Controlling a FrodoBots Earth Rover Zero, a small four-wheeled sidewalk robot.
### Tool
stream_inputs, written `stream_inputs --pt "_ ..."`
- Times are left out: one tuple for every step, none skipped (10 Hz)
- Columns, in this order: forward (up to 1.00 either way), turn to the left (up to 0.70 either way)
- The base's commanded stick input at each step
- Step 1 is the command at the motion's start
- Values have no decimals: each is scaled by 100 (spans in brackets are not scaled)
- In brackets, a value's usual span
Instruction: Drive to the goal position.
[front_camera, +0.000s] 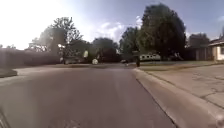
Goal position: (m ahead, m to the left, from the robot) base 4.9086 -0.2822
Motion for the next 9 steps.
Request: stream_inputs --pt "85 2" --pt "85 2" --pt "85 2" --pt "85 2" --pt "85 2" --pt "85 2" --pt "85 2" --pt "85 2" --pt "85 2"
